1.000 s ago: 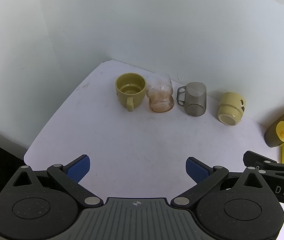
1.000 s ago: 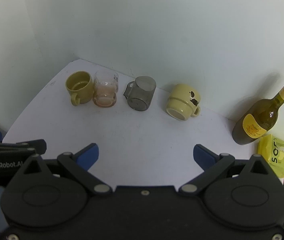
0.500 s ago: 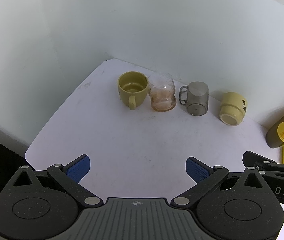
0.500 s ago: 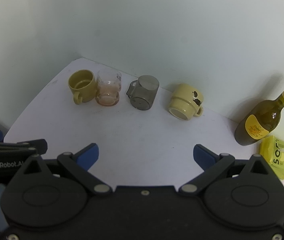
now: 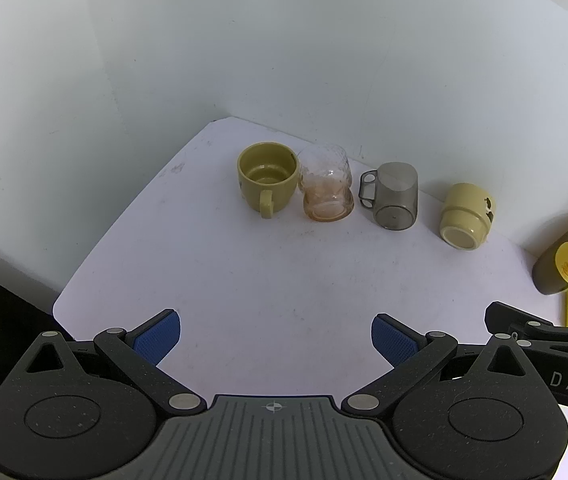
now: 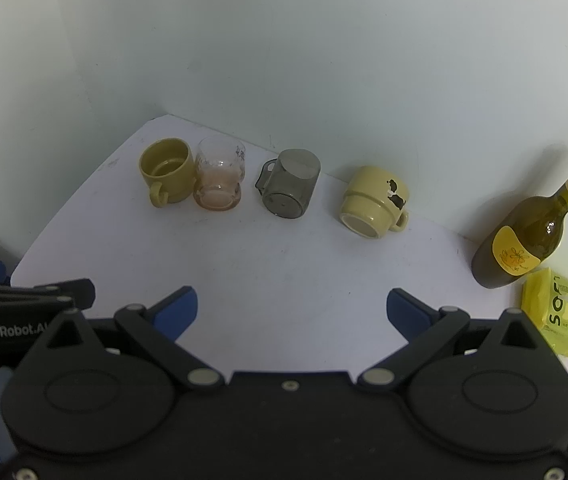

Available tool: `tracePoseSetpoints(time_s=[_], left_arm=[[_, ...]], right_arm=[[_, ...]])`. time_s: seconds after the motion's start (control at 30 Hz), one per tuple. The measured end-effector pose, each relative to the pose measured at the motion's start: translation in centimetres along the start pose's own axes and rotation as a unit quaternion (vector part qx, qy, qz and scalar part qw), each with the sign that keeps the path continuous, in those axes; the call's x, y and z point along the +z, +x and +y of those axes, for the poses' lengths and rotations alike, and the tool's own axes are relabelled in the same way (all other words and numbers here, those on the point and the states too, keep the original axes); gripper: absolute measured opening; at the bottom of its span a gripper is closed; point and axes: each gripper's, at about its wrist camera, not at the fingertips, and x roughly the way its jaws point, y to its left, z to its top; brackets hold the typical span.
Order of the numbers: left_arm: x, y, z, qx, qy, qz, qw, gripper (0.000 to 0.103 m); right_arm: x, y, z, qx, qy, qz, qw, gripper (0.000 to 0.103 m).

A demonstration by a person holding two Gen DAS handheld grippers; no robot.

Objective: Flip cup upright

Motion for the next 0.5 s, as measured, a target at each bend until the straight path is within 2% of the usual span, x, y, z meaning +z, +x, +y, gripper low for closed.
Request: tracePoseSetpoints(time_s=[0.5], left_arm=[[0.04, -0.11, -0.05, 0.0, -0.001, 0.0, 1.0, 0.103]], right_arm=[[0.34, -0.18, -0.02, 0.0, -0.001, 0.001, 1.0, 0.102]])
